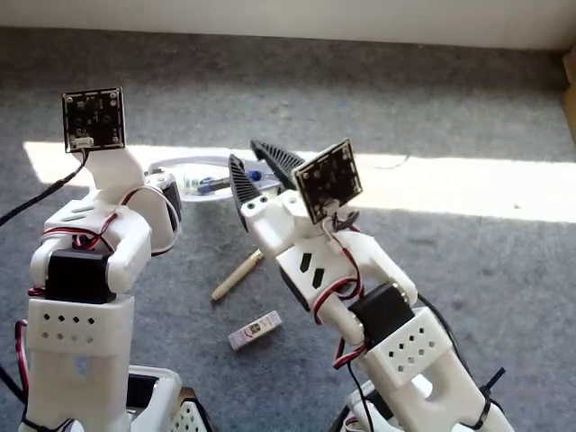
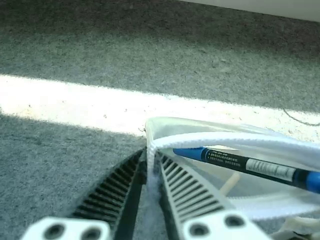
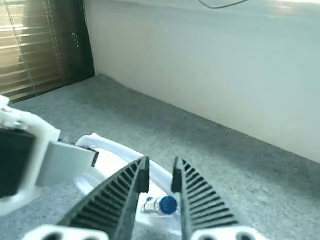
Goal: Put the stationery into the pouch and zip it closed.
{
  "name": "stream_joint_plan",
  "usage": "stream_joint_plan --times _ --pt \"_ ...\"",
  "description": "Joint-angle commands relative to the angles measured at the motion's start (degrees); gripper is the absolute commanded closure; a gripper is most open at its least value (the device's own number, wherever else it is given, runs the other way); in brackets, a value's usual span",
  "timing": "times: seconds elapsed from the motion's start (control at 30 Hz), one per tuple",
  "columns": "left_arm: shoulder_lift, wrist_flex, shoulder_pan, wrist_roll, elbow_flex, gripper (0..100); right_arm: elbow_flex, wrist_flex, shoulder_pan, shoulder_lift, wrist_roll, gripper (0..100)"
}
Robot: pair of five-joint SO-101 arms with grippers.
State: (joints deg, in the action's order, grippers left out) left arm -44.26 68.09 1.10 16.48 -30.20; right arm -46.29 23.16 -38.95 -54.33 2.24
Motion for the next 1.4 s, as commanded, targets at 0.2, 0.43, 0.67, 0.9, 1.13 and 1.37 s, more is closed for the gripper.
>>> stream_joint_plan --times 0.2,0.43,0.67,0.9,1.13,1.37 --pt "0.84 -0.26 1.10 -0.44 -1.19 99 1.27 5.14 -2.68 -9.54 0.70 99.4" --pt "0.84 -0.26 1.10 -0.44 -1.19 99 1.27 5.05 -2.68 -10.42 9.23 99.5" --pt "0.84 -0.26 1.10 -0.44 -1.27 99 1.36 5.23 -2.59 -10.59 3.08 91.3" --pt "0.84 -0.26 1.10 -0.53 -1.27 99 8.48 14.73 -2.68 -10.24 -6.15 85.3" --pt "0.84 -0.26 1.10 -0.53 -1.27 99 8.57 15.16 -2.68 -10.07 -9.49 85.3" --pt "0.84 -0.26 1.10 -0.53 -1.27 99 4.09 9.80 -4.35 -9.98 -9.85 85.3"
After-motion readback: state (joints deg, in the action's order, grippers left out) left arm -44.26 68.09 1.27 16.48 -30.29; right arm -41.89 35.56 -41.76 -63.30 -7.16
